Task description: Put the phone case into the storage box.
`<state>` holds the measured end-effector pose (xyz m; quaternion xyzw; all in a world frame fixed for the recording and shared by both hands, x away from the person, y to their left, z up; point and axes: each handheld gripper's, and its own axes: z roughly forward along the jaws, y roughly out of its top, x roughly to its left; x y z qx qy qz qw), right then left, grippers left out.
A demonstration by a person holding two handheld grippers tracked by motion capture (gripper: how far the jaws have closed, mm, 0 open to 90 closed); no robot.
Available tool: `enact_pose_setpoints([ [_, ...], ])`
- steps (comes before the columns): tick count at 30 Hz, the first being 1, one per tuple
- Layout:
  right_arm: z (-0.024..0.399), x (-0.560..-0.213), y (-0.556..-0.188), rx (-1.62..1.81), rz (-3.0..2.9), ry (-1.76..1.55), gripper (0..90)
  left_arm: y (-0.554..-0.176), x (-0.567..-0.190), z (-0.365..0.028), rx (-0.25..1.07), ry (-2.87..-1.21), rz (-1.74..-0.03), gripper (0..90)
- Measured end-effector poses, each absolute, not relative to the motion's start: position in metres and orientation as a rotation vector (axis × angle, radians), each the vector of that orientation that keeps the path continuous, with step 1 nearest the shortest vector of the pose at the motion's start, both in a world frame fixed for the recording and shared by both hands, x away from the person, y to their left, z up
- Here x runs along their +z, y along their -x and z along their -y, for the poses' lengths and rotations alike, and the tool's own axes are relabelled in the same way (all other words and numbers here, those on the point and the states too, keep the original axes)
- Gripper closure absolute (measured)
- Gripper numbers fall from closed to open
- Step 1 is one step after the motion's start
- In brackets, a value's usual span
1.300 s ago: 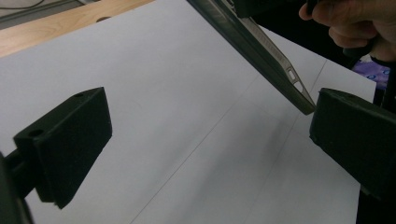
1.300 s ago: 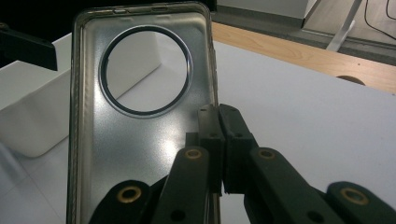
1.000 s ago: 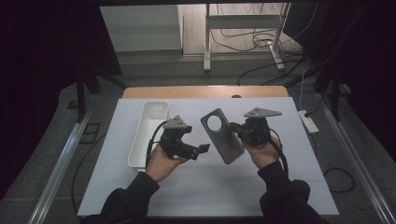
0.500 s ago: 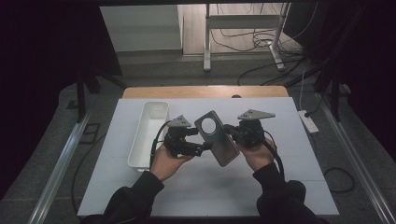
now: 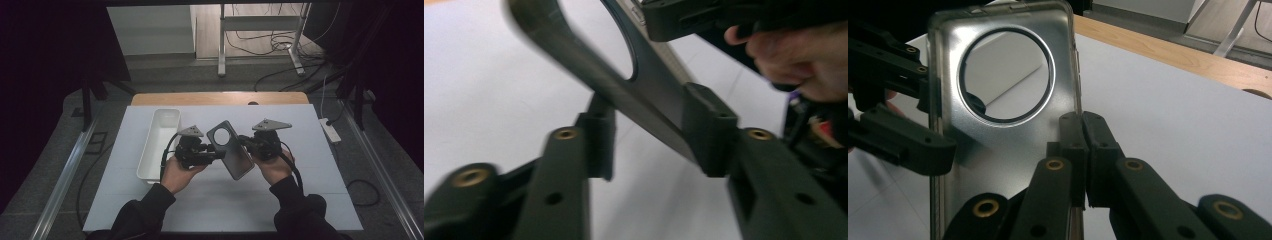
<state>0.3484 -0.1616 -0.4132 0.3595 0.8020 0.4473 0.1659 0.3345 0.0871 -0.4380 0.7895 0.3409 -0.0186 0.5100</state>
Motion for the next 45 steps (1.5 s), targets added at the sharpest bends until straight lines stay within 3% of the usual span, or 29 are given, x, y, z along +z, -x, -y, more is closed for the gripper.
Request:
enact_pose_setpoints([
  [3, 0.162, -0.414, -0.348, 1.297, -2.292, -1.022, 87.9, -0.335, -0.438, -0.090, -0.047, -1.890, -0.837, 79.3],
  [10, 0.161, -0.415, -0.348, 1.321, -2.316, -1.009, 84.8, -0.336, -0.439, -0.096, -0.008, -1.903, -0.851, 80.0],
  [24, 0.172, -0.411, -0.348, 1.311, -2.381, -0.942, 27.2, -0.333, -0.434, -0.102, 0.023, -1.937, -0.827, 80.1],
  [28, 0.174, -0.412, -0.349, 1.325, -2.401, -0.936, 17.0, -0.332, -0.432, -0.105, 0.015, -1.941, -0.811, 80.1],
  [33, 0.175, -0.413, -0.349, 1.340, -2.417, -0.922, 14.8, -0.330, -0.429, -0.107, 0.000, -1.952, -0.778, 80.0],
  [45, 0.171, -0.417, -0.348, 1.369, -2.498, -0.838, 31.3, -0.327, -0.425, -0.103, -0.026, -1.953, -0.692, 80.0],
])
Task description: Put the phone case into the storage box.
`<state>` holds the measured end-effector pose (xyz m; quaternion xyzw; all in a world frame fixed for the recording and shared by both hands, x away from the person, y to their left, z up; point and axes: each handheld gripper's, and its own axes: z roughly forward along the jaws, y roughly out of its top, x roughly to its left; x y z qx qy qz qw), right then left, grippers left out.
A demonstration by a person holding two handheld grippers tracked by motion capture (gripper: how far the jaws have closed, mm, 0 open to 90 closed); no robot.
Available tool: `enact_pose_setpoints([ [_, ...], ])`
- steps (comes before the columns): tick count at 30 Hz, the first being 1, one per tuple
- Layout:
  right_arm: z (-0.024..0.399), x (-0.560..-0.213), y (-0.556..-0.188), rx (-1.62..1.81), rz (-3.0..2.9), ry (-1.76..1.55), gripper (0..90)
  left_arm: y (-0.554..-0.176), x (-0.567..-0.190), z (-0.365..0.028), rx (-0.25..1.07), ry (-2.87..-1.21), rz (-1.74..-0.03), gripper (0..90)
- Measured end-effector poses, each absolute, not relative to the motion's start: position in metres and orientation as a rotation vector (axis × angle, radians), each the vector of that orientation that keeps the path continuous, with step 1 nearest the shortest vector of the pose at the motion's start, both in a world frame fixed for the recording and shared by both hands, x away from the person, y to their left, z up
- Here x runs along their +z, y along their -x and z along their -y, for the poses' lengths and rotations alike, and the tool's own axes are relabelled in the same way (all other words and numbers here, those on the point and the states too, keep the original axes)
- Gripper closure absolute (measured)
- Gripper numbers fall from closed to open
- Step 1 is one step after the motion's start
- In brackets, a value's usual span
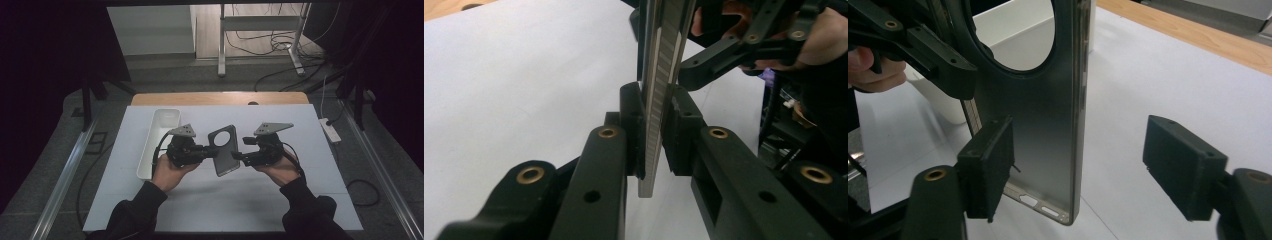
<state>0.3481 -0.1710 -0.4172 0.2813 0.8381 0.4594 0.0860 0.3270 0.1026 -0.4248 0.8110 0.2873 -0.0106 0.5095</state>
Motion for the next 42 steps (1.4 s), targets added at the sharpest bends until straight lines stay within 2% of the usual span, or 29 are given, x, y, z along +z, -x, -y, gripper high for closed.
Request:
enact_pose_setpoints([
  [9, 0.170, -0.420, -0.350, 1.426, -2.551, -0.797, 46.2, -0.327, -0.426, -0.099, -0.063, -1.955, -0.642, 80.0],
  [13, 0.169, -0.419, -0.348, 1.441, -2.583, -0.774, 60.6, -0.327, -0.427, -0.097, -0.067, -1.959, -0.640, 80.0],
  [17, 0.169, -0.418, -0.346, 1.397, -2.601, -0.750, 69.6, -0.328, -0.429, -0.098, -0.051, -1.970, -0.664, 80.0],
  [18, 0.169, -0.418, -0.346, 1.397, -2.601, -0.750, 69.6, -0.329, -0.431, -0.099, -0.043, -1.970, -0.680, 80.0],
  [21, 0.170, -0.416, -0.343, 1.407, -2.620, -0.700, 79.3, -0.332, -0.433, -0.103, -0.036, -1.952, -0.710, 80.0],
  [25, 0.167, -0.414, -0.339, 1.398, -2.600, -0.683, 80.8, -0.331, -0.432, -0.103, 0.001, -1.950, -0.723, 74.6],
  [26, 0.166, -0.414, -0.339, 1.391, -2.594, -0.686, 80.8, -0.330, -0.431, -0.102, 0.023, -1.948, -0.728, 72.2],
  [27, 0.165, -0.413, -0.338, 1.381, -2.580, -0.698, 80.9, -0.330, -0.431, -0.102, 0.029, -1.942, -0.735, 62.4],
  [34, 0.170, -0.412, -0.340, 1.328, -2.497, -0.803, 80.9, -0.329, -0.425, -0.107, 0.129, -1.933, -0.785, 30.5],
  [35, 0.171, -0.412, -0.340, 1.309, -2.480, -0.827, 80.8, -0.329, -0.425, -0.109, 0.178, -1.945, -0.799, 26.9],
  [42, 0.172, -0.413, -0.338, 1.282, -2.413, -0.844, 80.8, -0.330, -0.427, -0.112, 0.255, -1.956, -0.842, 13.5],
])
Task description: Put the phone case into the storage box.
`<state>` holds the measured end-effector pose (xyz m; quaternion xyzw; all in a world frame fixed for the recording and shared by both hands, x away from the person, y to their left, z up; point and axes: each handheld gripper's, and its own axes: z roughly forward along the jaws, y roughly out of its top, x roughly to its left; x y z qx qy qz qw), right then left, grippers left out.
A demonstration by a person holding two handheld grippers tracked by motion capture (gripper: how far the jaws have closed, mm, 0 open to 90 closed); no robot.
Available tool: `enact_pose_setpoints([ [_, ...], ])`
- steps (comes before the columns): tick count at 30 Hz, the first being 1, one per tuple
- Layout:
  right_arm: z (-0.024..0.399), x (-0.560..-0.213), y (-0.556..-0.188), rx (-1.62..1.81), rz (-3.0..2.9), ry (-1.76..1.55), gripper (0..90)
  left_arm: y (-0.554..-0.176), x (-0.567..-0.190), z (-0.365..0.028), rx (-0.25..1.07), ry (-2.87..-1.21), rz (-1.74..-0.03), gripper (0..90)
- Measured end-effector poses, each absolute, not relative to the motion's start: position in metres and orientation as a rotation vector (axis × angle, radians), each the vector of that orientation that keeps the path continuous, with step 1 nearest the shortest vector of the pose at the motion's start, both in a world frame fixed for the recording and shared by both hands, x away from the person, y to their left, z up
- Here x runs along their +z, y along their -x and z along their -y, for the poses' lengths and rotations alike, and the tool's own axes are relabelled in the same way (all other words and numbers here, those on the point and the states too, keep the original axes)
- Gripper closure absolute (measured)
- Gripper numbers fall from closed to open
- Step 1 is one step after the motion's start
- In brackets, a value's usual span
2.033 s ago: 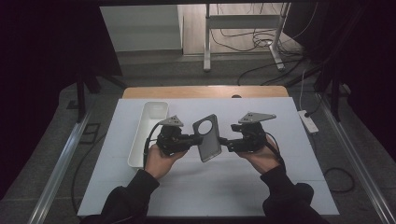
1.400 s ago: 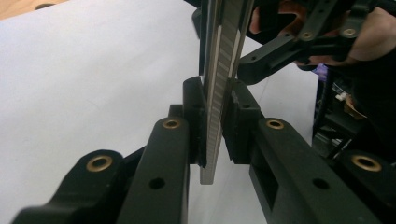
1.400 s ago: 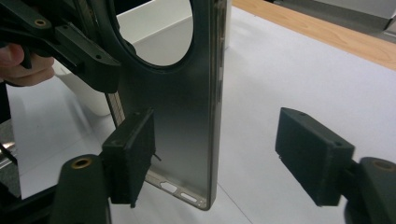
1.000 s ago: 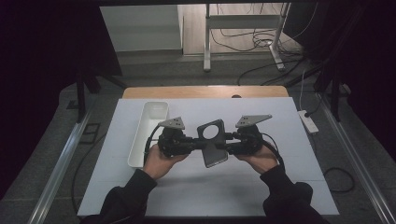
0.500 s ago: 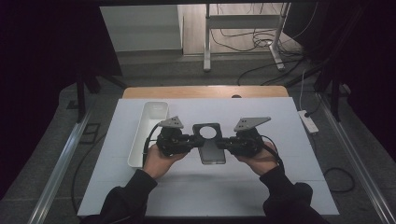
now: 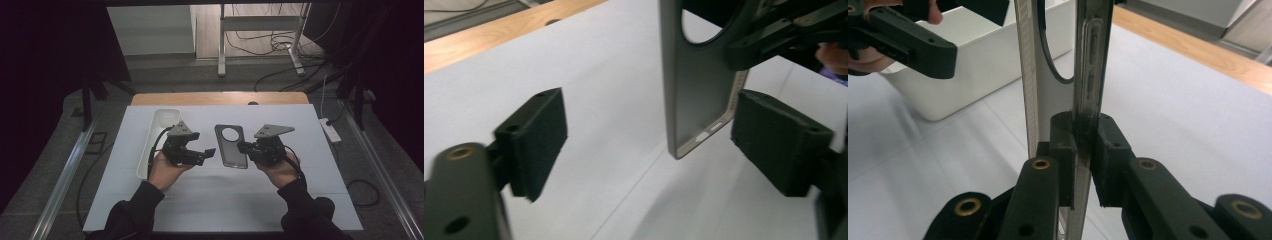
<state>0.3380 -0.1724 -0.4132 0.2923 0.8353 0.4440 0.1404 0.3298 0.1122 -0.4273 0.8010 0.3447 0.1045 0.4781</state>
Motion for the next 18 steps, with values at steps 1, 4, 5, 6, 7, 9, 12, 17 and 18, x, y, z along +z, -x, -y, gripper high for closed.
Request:
enact_pose_setpoints([
  [1, 0.1723, -0.4131, -0.3377, 1.279, -2.402, -0.853, 80.9, -0.3301, -0.4276, -0.1130, 0.263, -1.954, -0.849, 11.8],
  [4, 0.1724, -0.4134, -0.3372, 1.264, -2.373, -0.890, 80.9, -0.3309, -0.4282, -0.1150, 0.275, -1.945, -0.876, 6.4],
  [5, 0.1725, -0.4138, -0.3372, 1.266, -2.366, -0.897, 80.8, -0.3311, -0.4286, -0.1154, 0.272, -1.938, -0.885, 5.1],
  [6, 0.1723, -0.4145, -0.3371, 1.268, -2.357, -0.909, 80.9, -0.3313, -0.4291, -0.1158, 0.275, -1.939, -0.896, 2.9],
  [7, 0.1718, -0.4153, -0.3367, 1.263, -2.346, -0.926, 80.9, -0.3313, -0.4295, -0.1154, 0.287, -1.944, -0.906, 1.4],
  [9, 0.1709, -0.4162, -0.3362, 1.272, -2.338, -0.937, 80.9, -0.3314, -0.4300, -0.1152, 0.299, -1.948, -0.927, 0.0],
  [12, 0.1691, -0.4169, -0.3352, 1.276, -2.331, -0.946, 80.9, -0.3317, -0.4310, -0.1154, 0.283, -1.943, -0.931, 0.6],
  [17, 0.1639, -0.4179, -0.3330, 1.280, -2.332, -0.944, 80.9, -0.3305, -0.4326, -0.1117, 0.300, -1.963, -0.926, 8.9],
  [18, 0.1639, -0.4179, -0.3330, 1.280, -2.332, -0.944, 80.9, -0.3305, -0.4326, -0.1117, 0.300, -1.963, -0.926, 12.0],
])
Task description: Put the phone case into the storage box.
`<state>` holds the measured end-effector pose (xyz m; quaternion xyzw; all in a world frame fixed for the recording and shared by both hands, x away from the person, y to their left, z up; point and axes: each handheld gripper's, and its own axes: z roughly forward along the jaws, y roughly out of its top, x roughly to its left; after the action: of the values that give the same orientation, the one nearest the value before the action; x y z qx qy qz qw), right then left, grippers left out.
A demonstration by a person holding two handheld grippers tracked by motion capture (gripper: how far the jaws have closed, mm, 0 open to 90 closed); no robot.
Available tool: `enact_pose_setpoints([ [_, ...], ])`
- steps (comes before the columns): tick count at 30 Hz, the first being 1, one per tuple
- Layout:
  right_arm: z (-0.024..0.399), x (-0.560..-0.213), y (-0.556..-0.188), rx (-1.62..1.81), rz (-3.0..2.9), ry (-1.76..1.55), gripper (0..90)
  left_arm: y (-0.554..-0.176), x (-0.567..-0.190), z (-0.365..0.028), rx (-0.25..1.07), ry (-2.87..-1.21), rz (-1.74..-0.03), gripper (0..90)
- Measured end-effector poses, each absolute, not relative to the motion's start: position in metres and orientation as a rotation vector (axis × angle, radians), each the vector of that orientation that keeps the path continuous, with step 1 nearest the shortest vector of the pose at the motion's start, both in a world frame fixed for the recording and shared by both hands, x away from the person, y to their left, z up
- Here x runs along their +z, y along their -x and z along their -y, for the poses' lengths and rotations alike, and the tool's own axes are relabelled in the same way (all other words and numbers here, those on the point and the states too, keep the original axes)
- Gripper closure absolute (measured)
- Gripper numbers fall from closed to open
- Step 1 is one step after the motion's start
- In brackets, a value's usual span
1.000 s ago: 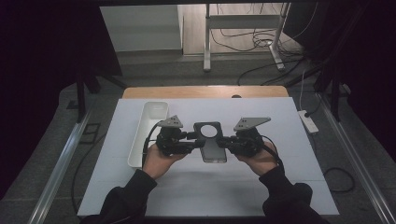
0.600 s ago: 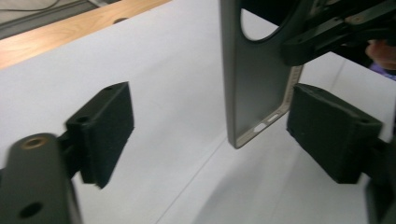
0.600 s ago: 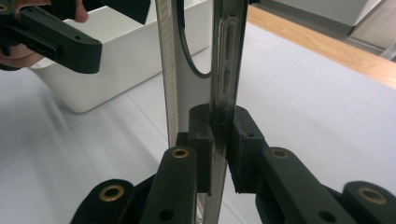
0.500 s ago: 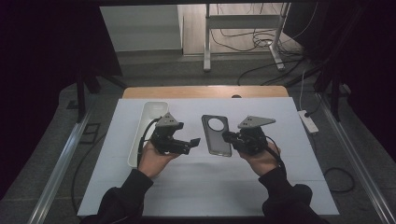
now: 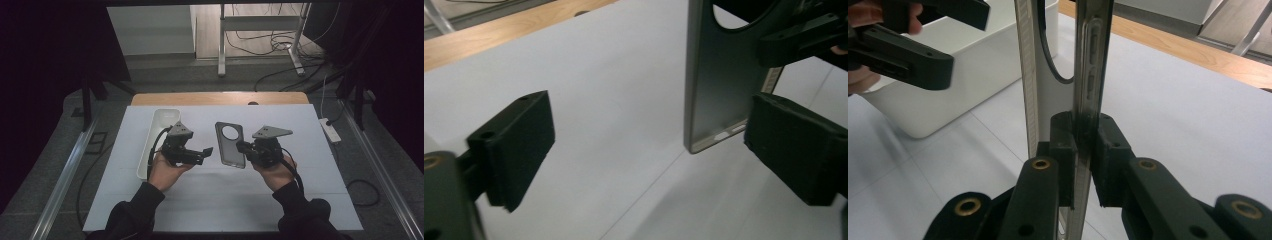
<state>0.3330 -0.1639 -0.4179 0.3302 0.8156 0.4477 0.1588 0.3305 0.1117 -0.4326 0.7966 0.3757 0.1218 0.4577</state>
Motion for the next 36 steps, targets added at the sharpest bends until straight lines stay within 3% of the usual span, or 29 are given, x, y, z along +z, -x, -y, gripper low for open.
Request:
enact_pose_setpoints([
  [26, 0.142, -0.421, -0.321, 1.308, -2.349, -0.930, 80.8, -0.324, -0.433, -0.103, 0.277, -1.955, -0.899, 80.6],
  [36, 0.136, -0.425, -0.319, 1.313, -2.381, -0.898, 79.2, -0.325, -0.433, -0.106, 0.240, -1.901, -0.997, 88.0],
])
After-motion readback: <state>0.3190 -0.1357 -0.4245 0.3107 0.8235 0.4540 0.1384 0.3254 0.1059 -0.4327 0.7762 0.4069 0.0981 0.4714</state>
